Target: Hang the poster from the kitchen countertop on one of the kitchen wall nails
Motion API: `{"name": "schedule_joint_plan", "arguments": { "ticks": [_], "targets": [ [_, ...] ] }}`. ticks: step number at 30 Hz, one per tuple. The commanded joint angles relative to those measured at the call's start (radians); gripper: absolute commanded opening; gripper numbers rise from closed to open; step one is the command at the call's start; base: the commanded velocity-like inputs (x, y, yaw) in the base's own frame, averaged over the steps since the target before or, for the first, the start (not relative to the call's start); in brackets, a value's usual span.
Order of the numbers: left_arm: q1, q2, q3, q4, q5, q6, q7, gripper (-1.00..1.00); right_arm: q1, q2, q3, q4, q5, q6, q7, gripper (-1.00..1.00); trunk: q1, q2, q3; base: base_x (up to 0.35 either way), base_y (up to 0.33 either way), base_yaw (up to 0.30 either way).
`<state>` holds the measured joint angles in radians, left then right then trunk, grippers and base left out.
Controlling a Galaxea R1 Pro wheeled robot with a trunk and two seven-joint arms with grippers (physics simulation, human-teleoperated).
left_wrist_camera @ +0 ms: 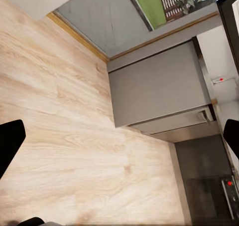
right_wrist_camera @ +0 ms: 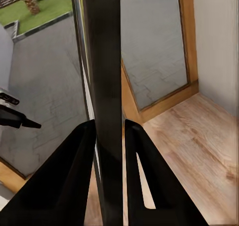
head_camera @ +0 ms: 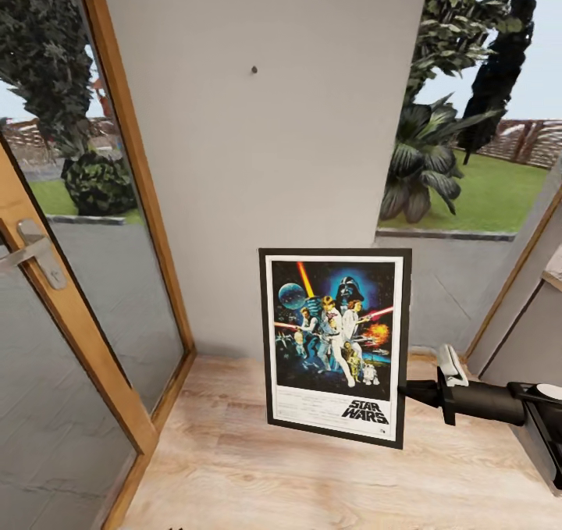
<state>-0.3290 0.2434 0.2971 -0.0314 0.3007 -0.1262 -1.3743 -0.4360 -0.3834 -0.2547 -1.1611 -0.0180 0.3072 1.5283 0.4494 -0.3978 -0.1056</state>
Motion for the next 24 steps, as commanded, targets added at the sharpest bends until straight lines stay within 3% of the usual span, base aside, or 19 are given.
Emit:
{"name": "schedule_joint_plan", "arguments": {
  "ticks": [1,8,15,24],
  "targets": [
    [-0.001,0.000,0.007,0.001,-0.006,-0.010,-0.002,1.00,-0.001,0.000,0.000,0.000,-0.002,0.013,0.006,-1.00,0.001,-0.002,-0.002,0.000,0.000,-0.125],
    [-0.001,0.000,0.007,0.001,-0.006,-0.010,-0.002,1.00,-0.001,0.000,0.000,0.000,-0.002,0.013,0.006,-1.00,0.001,-0.002,-0.002,0.000,0.000,-0.051],
    [-0.001,0.000,0.007,0.001,-0.006,-0.010,-0.002,1.00,-0.001,0.000,0.000,0.000,-0.002,0.015,0.006,-1.00,0.001,-0.002,0.000,0.000,0.000,-0.182],
    [-0.001,-0.002,0.005,0.002,-0.007,-0.009,-0.001,1.00,-0.001,0.000,0.000,0.000,-0.002,0.016,0.007,-1.00,0.001,-0.002,0.000,0.000,0.000,-0.022]
  ]
}}
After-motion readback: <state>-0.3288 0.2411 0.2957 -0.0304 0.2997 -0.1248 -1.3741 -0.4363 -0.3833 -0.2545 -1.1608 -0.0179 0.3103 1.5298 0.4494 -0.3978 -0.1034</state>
